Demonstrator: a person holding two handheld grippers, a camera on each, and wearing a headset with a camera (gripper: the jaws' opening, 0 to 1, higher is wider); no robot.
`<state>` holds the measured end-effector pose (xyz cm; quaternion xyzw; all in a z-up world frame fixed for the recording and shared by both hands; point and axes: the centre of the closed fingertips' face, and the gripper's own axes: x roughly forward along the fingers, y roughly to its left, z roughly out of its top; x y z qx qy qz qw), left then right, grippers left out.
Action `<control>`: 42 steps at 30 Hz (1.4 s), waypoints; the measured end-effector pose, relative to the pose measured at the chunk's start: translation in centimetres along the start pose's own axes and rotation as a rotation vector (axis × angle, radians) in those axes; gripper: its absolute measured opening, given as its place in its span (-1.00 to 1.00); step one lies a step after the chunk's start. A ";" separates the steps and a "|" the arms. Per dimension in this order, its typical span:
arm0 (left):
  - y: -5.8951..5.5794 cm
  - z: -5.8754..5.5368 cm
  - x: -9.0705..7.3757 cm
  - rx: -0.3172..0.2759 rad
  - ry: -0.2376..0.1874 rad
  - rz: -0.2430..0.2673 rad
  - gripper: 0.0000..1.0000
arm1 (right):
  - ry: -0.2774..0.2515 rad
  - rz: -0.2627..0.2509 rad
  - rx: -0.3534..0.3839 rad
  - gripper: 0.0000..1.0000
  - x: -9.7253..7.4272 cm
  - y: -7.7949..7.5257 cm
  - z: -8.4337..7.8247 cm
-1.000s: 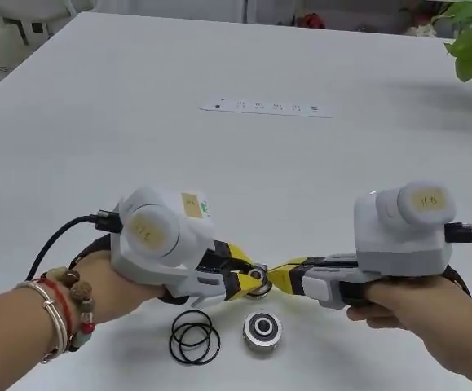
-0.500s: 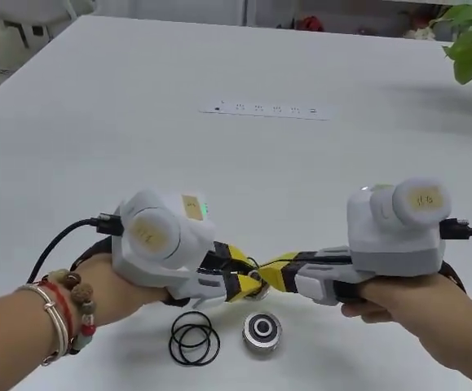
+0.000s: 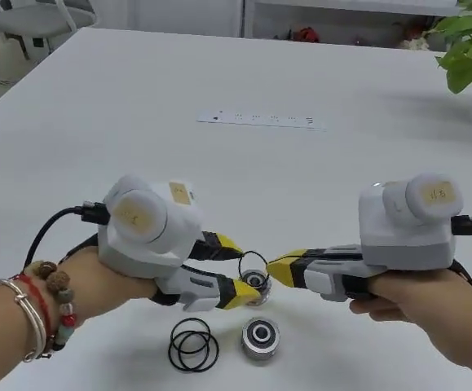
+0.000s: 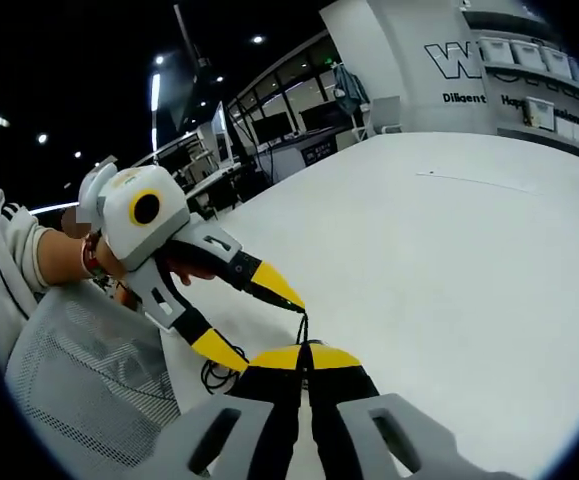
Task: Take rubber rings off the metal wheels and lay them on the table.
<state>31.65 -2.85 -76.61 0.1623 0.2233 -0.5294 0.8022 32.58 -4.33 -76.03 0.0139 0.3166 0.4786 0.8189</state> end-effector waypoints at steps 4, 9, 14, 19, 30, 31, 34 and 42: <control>0.4 0.7 -1.4 -0.014 -0.012 0.011 -0.17 | -0.007 0.001 -0.006 -1.00 -0.4 0.2 0.2; 0.5 1.5 -3.6 -0.018 -0.036 0.027 -0.13 | -0.012 0.012 -0.007 -1.00 -0.5 0.9 0.5; 0.3 2.0 -5.8 -0.026 -0.064 0.048 0.01 | -0.010 0.038 -0.014 -1.00 -0.4 2.0 0.7; -0.4 1.7 -8.1 -0.022 -0.077 0.063 0.19 | -0.009 0.072 -0.011 -1.00 -0.3 3.1 0.8; -2.0 -0.2 -11.8 -0.001 -0.071 0.093 0.52 | 0.054 0.144 -0.030 -1.00 0.4 5.5 -0.2; -2.2 -0.5 -12.1 -0.005 -0.069 0.097 0.53 | 0.060 0.151 -0.030 -1.00 0.4 5.7 -0.3; -2.4 -1.0 -12.6 -0.032 -0.079 0.115 0.56 | 0.075 0.170 -0.026 -1.00 0.6 6.2 -0.5; -2.8 -2.8 -14.2 -0.105 -0.090 0.154 0.59 | 0.176 0.227 -0.032 -1.00 1.3 7.9 -2.7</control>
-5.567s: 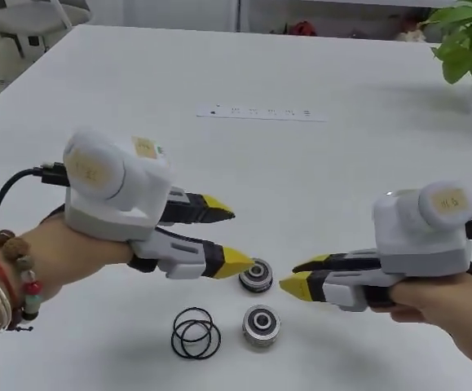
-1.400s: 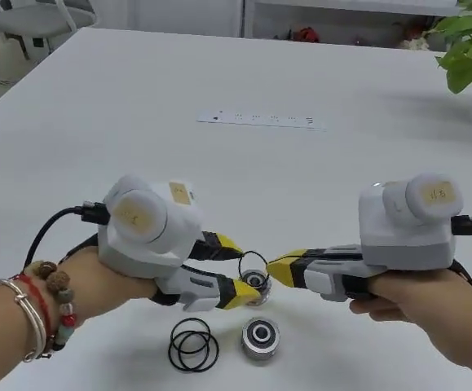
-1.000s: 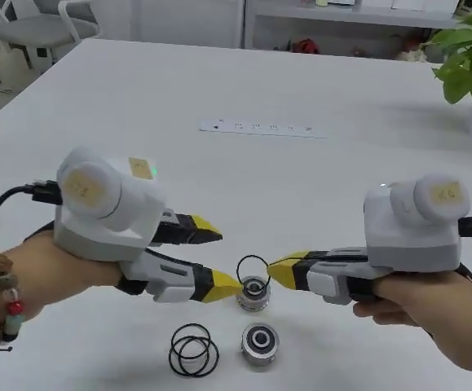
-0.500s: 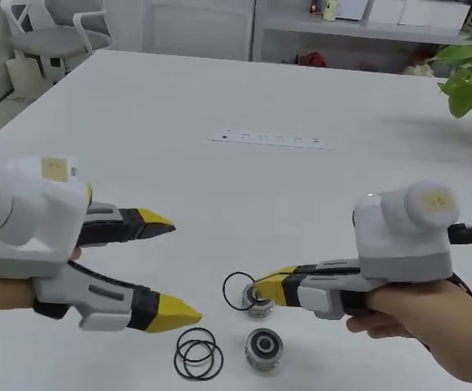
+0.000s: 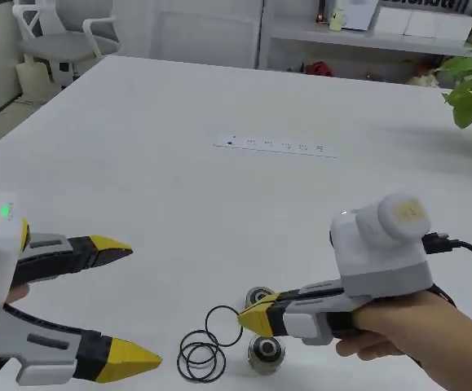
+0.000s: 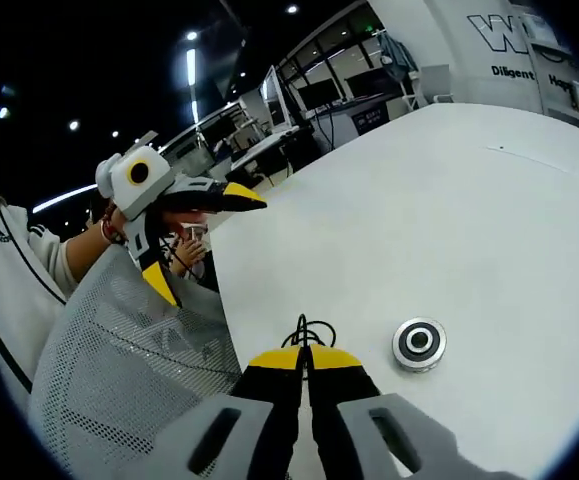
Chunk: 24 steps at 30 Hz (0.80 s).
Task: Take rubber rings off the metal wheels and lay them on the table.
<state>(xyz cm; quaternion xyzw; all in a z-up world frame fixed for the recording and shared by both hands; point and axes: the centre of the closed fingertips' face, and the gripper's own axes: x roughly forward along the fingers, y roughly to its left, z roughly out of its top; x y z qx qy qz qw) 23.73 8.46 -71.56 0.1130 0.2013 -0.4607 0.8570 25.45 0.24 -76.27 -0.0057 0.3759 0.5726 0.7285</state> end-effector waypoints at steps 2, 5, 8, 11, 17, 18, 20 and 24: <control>0.1 -0.2 -0.4 -0.009 -0.002 0.010 0.59 | 0.022 0.002 -0.007 -1.00 0.4 0.0 -0.5; 0.4 -0.4 -1.2 -0.027 -0.011 0.035 0.56 | 0.055 -0.012 -0.015 -1.00 0.8 -0.2 -1.2; 0.7 -0.6 -1.9 -0.052 -0.029 0.055 0.57 | 0.071 -0.011 -0.020 -1.00 1.1 -0.3 -1.6; 0.5 -0.8 -2.2 -0.060 -0.027 0.067 0.56 | 0.080 -0.012 -0.020 -1.00 1.3 -0.4 -1.7; 0.3 -1.2 -2.5 -0.074 -0.023 0.076 0.56 | 0.089 -0.047 -0.028 -1.00 1.6 -1.5 -1.7; 0.3 -1.2 -2.6 -0.075 -0.023 0.076 0.56 | 0.087 -0.051 -0.032 -1.00 1.6 -1.6 -1.7; 0.2 -1.2 -2.6 -0.079 -0.022 0.079 0.56 | 0.079 -0.060 -0.044 -1.00 1.6 -1.8 -1.5; 0.3 -1.3 -2.6 -0.085 -0.022 0.083 0.56 | 0.080 -0.063 -0.060 -0.92 1.6 -2.0 -1.5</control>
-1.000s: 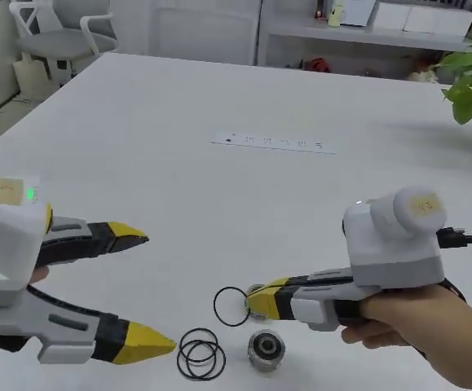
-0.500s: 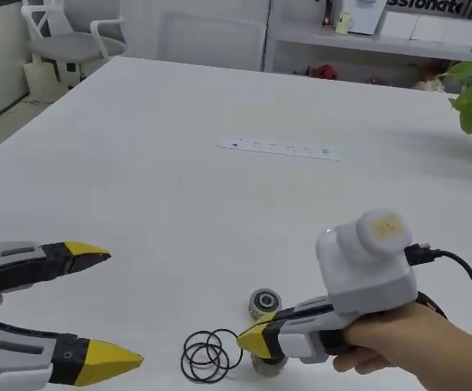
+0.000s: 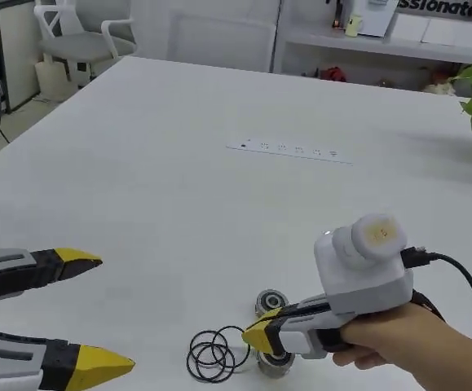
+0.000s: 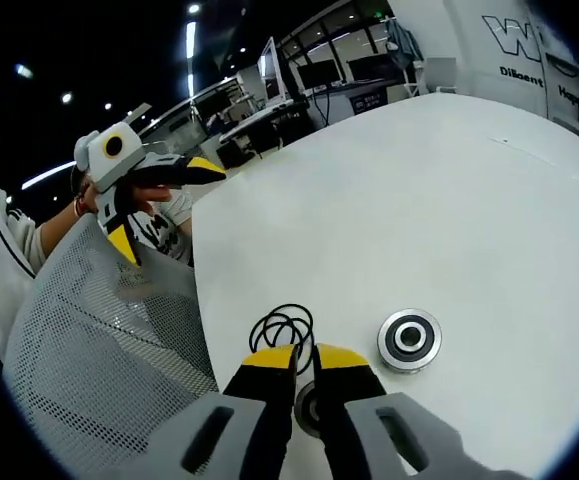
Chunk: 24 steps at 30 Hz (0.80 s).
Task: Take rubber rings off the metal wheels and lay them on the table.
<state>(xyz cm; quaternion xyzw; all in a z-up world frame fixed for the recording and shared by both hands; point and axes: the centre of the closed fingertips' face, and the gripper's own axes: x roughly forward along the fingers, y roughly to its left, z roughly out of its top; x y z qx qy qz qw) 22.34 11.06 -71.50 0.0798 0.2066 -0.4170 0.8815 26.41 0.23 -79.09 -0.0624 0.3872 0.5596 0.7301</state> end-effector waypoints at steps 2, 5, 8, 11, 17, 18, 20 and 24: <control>0.0 0.0 0.0 0.000 0.000 0.002 0.56 | -0.006 -0.007 -0.011 -0.89 -0.3 -0.1 0.1; 0.0 0.0 -0.1 0.000 -0.002 0.001 0.56 | -0.020 -0.013 -0.007 -0.88 -0.8 -0.4 0.3; -0.1 0.0 0.0 -0.004 -0.002 -0.003 0.57 | -0.044 -0.028 0.002 -0.82 -1.5 -0.9 0.7; -0.2 -0.1 0.0 -0.003 -0.001 -0.006 0.58 | -0.073 -0.031 0.006 -0.80 -2.1 -1.0 1.2; -0.1 -0.2 0.0 -0.006 0.004 -0.008 0.60 | -0.109 -0.044 -0.007 -0.70 -3.4 -0.9 1.9; -0.1 -0.2 0.0 -0.007 0.003 -0.008 0.60 | -0.113 -0.044 -0.007 -0.67 -3.6 -0.8 1.9; 0.0 -0.2 0.0 -0.010 0.003 -0.006 0.61 | -0.124 -0.048 -0.014 -0.64 -4.1 -0.6 2.1; 0.3 -0.2 -0.2 -0.015 0.002 0.004 0.66 | -0.148 -0.055 -0.032 -0.50 -5.1 -0.4 2.2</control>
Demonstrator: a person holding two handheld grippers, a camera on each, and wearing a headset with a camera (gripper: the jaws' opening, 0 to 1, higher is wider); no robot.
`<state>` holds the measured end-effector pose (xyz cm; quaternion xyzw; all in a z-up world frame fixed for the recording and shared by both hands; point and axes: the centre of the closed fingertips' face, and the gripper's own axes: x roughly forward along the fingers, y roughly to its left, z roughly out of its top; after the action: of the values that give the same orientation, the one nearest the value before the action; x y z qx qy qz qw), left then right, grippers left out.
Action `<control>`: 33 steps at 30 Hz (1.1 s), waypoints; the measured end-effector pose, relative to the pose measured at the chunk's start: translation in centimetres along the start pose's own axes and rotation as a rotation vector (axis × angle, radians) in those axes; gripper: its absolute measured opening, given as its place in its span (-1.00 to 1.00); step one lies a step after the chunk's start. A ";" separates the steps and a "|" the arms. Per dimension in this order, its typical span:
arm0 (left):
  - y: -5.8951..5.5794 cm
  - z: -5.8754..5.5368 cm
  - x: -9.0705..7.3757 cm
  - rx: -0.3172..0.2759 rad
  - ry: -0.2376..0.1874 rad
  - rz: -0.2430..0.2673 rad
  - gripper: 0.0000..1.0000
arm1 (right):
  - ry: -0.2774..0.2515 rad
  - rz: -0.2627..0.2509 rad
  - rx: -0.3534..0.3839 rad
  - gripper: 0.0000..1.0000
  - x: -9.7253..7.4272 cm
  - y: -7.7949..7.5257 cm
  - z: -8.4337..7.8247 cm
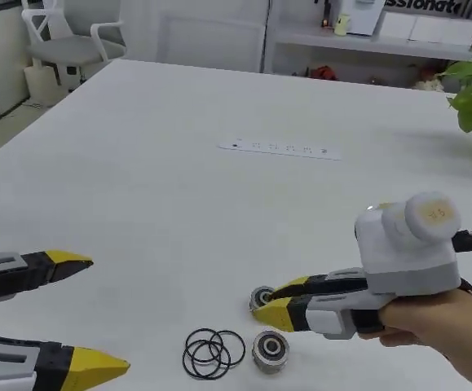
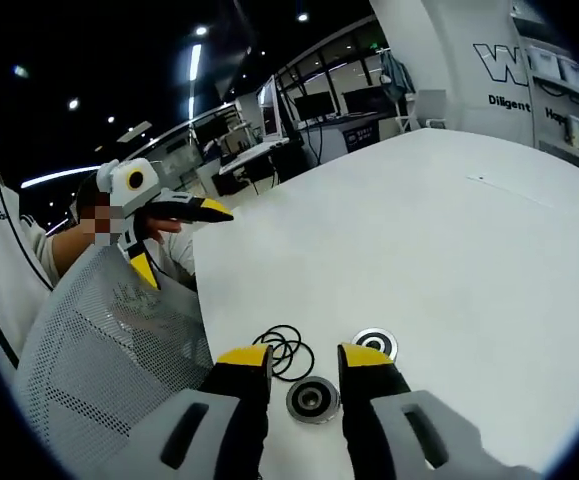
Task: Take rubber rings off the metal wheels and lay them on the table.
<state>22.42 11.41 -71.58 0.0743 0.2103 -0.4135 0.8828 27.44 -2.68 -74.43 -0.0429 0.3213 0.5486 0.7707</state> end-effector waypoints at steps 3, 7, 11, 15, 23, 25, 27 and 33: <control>0.1 0.1 -0.1 -0.008 -0.005 0.002 0.68 | -0.022 -0.012 -0.018 -0.40 -0.8 -0.1 0.2; 0.3 0.0 -0.2 -0.011 -0.001 0.006 0.71 | -0.054 -0.025 -0.031 -0.31 -2.1 -0.3 0.5; 0.6 0.0 -0.3 -0.022 -0.005 0.018 0.75 | -0.095 -0.044 -0.021 -0.21 -3.1 -0.5 0.8; 0.8 -0.2 -0.4 -0.031 0.002 0.024 0.77 | -0.136 -0.055 -0.008 -0.08 -4.1 -0.5 0.9; 1.2 -0.9 -0.7 -0.050 0.013 0.047 0.85 | -0.182 -0.077 0.019 0.17 -5.7 -0.9 0.0; 1.3 -1.0 -0.7 -0.055 0.015 0.049 0.86 | -0.189 -0.081 0.029 0.25 -6.0 -0.9 -0.3; 1.3 -1.1 -0.7 -0.058 0.017 0.048 0.88 | -0.197 -0.086 0.036 0.37 -6.3 -1.0 -0.5; 1.5 -1.3 -0.7 -0.068 0.024 0.056 0.91 | -0.176 -0.107 0.038 0.52 -6.7 -1.1 -1.9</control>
<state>22.72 13.28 -72.54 0.0552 0.2328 -0.3803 0.8934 26.31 -9.37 -72.61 0.0031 0.2600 0.5022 0.8247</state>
